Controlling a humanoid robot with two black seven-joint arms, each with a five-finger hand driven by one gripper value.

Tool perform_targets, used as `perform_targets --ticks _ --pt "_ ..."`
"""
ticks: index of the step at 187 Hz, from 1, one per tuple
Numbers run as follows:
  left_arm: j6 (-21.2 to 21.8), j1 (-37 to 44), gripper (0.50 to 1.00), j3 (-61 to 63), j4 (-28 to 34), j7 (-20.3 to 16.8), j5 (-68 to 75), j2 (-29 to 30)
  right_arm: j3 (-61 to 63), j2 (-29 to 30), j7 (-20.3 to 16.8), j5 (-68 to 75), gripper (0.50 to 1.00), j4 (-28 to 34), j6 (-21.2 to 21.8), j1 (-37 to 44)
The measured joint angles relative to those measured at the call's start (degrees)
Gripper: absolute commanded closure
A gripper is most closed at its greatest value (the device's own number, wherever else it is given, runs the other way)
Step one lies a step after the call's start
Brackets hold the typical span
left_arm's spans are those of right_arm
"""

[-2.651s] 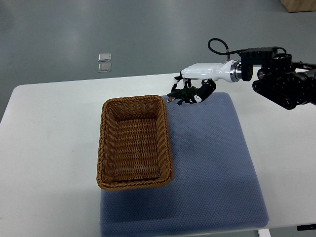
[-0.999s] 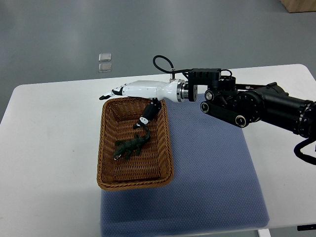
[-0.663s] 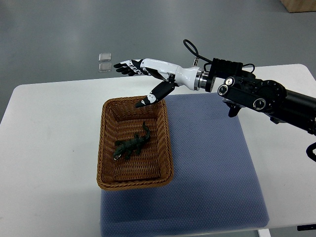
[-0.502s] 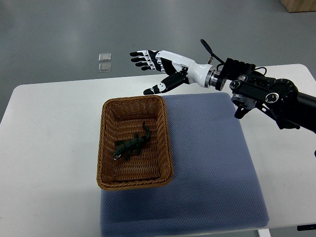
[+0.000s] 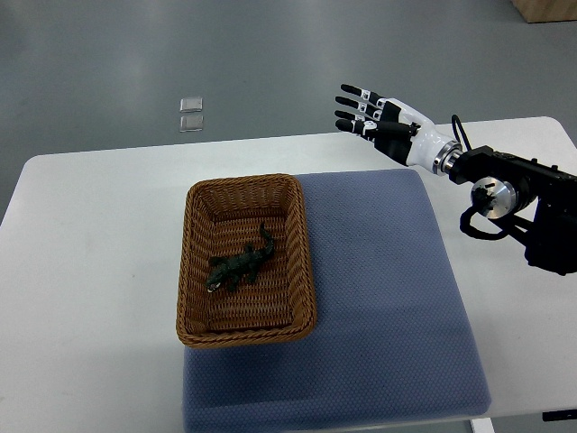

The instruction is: Place crocodile in brown basket with right hand

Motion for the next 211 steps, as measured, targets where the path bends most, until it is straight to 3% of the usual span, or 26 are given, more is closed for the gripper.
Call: perform_targets --ticks 41,211 --pt "0.0 0.0 0.500 0.0 0.0 0.0 0.0 0.0 3.3 -0.1 -3.3 4.5 0.572 -0.2 0.4 -2.7" --pt "0.0 0.0 0.500 0.0 0.0 0.0 0.0 0.0 3.4 0.1 -2.9 4.0 0.570 -5.5 1.5 -4.6"
